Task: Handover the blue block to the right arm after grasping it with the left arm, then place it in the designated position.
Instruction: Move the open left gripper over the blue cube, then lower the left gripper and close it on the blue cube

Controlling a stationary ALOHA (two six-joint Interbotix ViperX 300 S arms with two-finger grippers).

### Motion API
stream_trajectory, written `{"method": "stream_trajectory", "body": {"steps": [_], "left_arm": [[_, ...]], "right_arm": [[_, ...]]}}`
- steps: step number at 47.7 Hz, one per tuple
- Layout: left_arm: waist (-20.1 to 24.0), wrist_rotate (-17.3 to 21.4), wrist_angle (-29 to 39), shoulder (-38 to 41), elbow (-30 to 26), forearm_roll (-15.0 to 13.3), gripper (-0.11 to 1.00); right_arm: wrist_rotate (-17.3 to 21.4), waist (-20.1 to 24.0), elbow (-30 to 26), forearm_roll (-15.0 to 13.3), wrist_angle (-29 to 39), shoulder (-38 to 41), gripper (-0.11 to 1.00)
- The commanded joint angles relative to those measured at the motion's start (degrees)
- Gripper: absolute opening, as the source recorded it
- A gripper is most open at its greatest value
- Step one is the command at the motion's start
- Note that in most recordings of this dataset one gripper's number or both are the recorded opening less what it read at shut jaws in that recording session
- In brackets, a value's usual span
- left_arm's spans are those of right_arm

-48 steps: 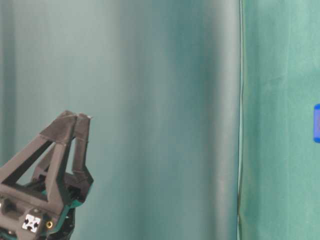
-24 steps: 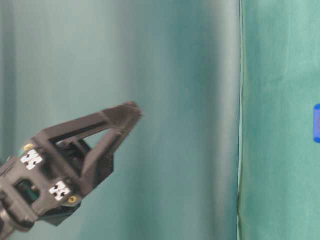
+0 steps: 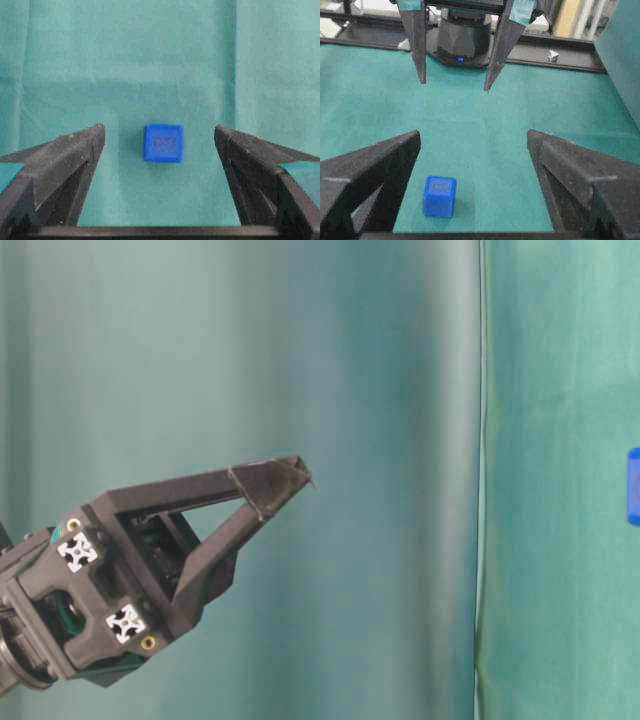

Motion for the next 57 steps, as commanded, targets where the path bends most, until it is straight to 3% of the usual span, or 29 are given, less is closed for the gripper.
{"method": "stream_trajectory", "body": {"steps": [1,57], "left_arm": [[-0.1,0.1,-0.3,-1.0,-1.2,0.1,1.00],[-0.1,-0.1,-1.2,-1.1,-0.1,0.1,1.00]], "right_arm": [[0.0,-0.1,-1.2,-0.1,-0.2,0.3,0.93],[0.0,-0.1,-1.2,-0.1,0.1,0.5,0.93]]}}
